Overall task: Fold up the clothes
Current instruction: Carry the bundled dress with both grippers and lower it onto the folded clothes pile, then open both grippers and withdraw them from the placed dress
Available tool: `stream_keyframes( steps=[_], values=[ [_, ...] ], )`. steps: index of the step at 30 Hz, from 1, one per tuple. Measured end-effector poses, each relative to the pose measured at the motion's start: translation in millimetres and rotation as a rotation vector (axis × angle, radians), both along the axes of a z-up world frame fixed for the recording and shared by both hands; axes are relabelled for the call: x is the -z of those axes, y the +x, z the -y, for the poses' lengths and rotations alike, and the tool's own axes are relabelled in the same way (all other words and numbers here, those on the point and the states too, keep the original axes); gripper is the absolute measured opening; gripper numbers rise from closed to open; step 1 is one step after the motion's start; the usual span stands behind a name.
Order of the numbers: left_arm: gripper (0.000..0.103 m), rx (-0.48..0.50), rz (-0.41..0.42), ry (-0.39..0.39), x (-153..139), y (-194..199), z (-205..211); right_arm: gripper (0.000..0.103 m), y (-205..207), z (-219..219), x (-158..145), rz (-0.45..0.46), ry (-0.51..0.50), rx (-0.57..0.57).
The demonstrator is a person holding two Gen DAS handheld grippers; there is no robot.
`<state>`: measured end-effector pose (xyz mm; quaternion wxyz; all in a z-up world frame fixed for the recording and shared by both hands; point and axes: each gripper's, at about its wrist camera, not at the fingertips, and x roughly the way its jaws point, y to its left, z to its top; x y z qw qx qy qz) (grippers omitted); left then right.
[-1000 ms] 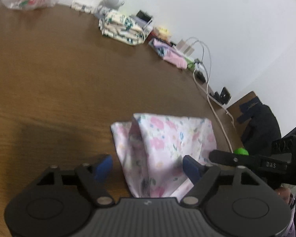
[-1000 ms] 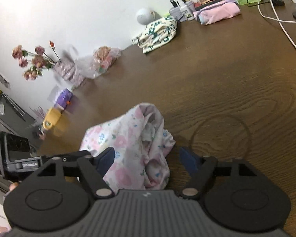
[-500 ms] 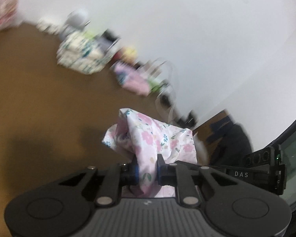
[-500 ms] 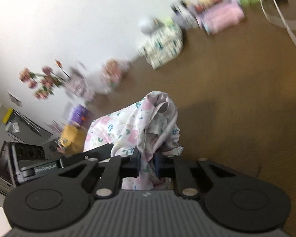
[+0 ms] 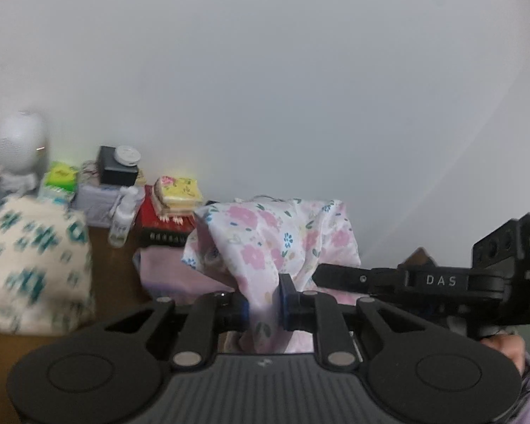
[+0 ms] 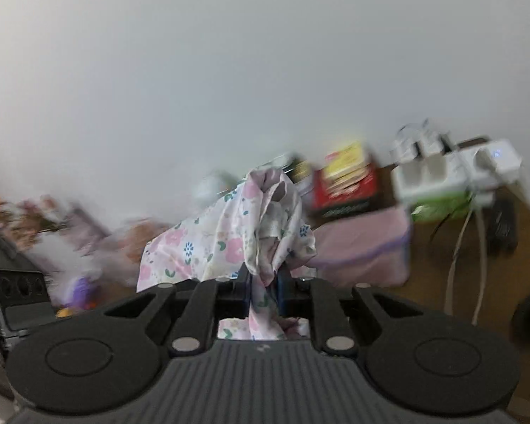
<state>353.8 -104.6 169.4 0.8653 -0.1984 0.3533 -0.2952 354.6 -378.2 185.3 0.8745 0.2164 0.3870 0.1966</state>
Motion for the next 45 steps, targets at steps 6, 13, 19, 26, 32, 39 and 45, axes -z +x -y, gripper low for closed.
stream_keyframes(
  steps=[6, 13, 19, 26, 32, 39, 45],
  values=[
    [0.014, -0.028, -0.088, 0.017, 65.4, 52.0, 10.0, 0.013, 94.8, 11.3, 78.0, -0.167, -0.01, 0.058],
    [0.03, -0.063, -0.191, 0.037, 141.9, 111.5, 21.4, 0.02, 122.5, -2.1, 135.4, -0.171, -0.171, 0.033],
    [0.055, -0.113, -0.104, 0.09, 106.6, 92.3, 2.3, 0.048, 102.0, -8.6, 100.9, 0.002, -0.395, 0.056],
    [0.022, -0.174, 0.095, 0.234, 74.9, 71.8, 35.9, 0.015, 85.0, -29.8, 64.4, 0.196, -0.437, 0.043],
    [0.006, -0.181, 0.046, 0.316, 125.2, 88.7, 59.8, 0.004, 111.2, -57.3, 130.3, 0.143, -0.566, 0.029],
    [0.011, -0.152, 0.064, 0.296, 119.7, 82.4, 49.3, 0.004, 106.0, -49.8, 128.4, 0.155, -0.542, 0.056],
    [0.041, -0.16, 0.242, 0.295, 32.5, 20.8, 32.6, 0.006, 54.9, -39.9, 39.1, 0.27, -0.499, 0.128]
  ],
)
